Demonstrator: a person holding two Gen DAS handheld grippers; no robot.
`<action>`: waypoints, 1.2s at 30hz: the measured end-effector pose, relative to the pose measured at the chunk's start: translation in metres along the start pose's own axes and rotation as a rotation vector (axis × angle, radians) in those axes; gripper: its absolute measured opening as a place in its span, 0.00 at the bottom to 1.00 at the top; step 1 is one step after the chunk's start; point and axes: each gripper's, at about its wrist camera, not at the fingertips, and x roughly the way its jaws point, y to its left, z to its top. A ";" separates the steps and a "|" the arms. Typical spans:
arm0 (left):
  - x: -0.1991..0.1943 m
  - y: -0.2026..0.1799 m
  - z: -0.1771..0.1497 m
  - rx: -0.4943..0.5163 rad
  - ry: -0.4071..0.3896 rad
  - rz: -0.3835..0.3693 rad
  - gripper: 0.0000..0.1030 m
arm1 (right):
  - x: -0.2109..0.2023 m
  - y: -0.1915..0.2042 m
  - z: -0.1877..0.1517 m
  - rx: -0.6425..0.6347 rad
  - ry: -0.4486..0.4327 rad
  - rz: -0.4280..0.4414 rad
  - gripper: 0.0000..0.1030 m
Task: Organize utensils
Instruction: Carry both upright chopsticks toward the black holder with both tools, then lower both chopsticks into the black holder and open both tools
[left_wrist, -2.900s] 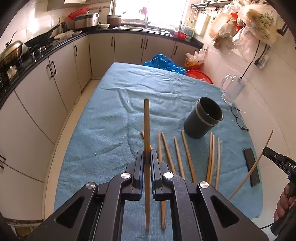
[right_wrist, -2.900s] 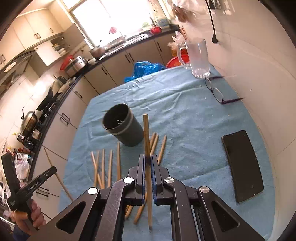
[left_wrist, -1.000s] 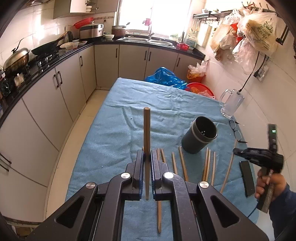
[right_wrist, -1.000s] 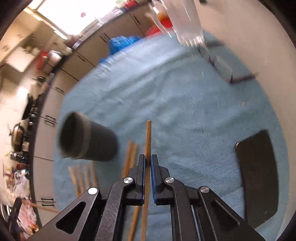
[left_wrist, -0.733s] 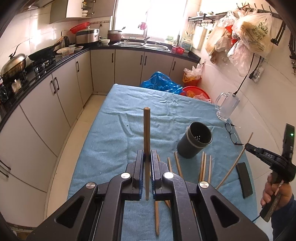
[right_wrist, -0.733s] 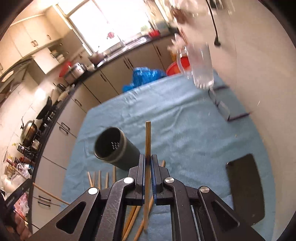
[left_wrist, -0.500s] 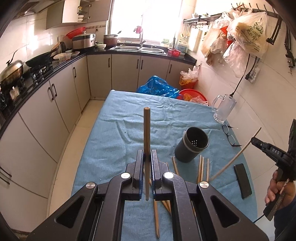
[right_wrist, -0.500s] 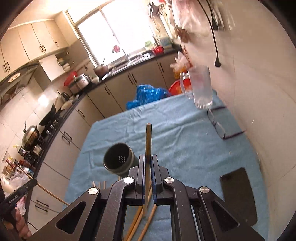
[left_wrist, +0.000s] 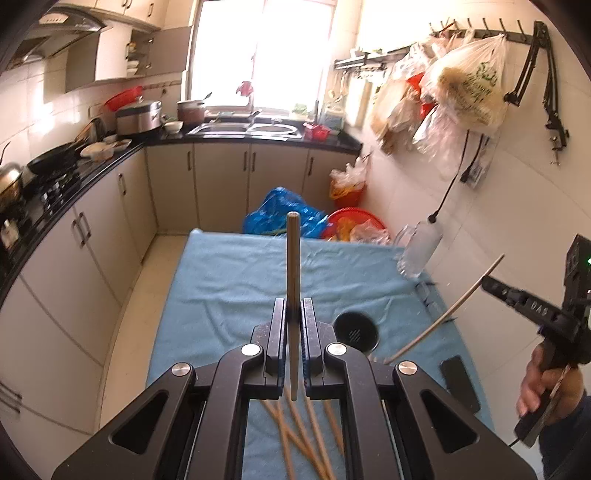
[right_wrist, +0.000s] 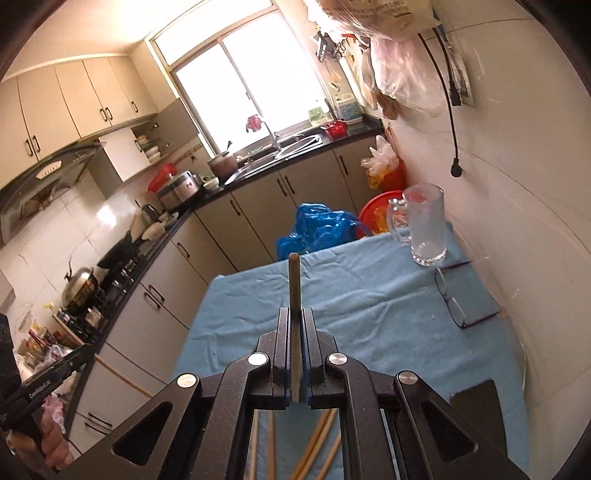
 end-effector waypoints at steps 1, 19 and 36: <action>0.002 -0.004 0.005 0.003 -0.004 -0.008 0.06 | 0.000 0.002 0.003 0.001 -0.002 0.006 0.04; 0.081 -0.048 0.049 -0.029 0.064 -0.106 0.06 | 0.060 -0.018 0.034 0.090 0.121 0.035 0.01; 0.133 -0.044 0.046 -0.056 0.121 -0.078 0.06 | 0.287 -0.131 -0.005 0.329 0.591 -0.216 0.36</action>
